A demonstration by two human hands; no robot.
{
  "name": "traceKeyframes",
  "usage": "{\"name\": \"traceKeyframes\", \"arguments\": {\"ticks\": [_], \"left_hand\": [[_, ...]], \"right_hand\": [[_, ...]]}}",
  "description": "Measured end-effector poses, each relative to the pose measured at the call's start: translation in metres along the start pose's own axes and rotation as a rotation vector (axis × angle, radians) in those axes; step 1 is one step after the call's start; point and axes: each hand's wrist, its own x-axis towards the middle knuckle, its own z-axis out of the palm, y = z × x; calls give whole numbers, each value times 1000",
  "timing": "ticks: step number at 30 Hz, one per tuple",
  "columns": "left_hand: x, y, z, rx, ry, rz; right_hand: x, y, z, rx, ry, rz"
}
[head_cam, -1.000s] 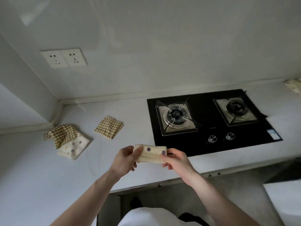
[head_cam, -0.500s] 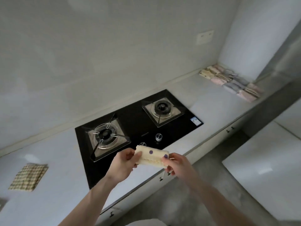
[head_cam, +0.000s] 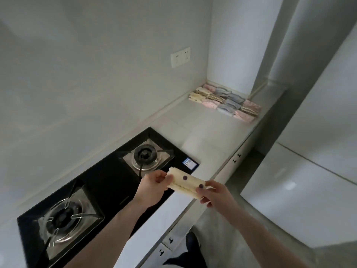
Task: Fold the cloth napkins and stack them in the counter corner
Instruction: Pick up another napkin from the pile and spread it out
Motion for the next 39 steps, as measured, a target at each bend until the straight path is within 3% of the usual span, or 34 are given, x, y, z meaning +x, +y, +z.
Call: {"name": "traceKeyframes", "arguments": {"ticks": [10, 19, 32, 39], "left_hand": [[166, 72, 65, 260, -157, 83], [265, 115, 82, 77, -152, 5], [314, 110, 78, 92, 100, -301], [307, 108, 91, 165, 114, -351]], "right_hand": [[105, -36, -101, 17, 143, 94], [217, -71, -155, 110, 198, 126], [416, -110, -206, 31, 147, 345], [471, -86, -207, -52, 155, 412]]}}
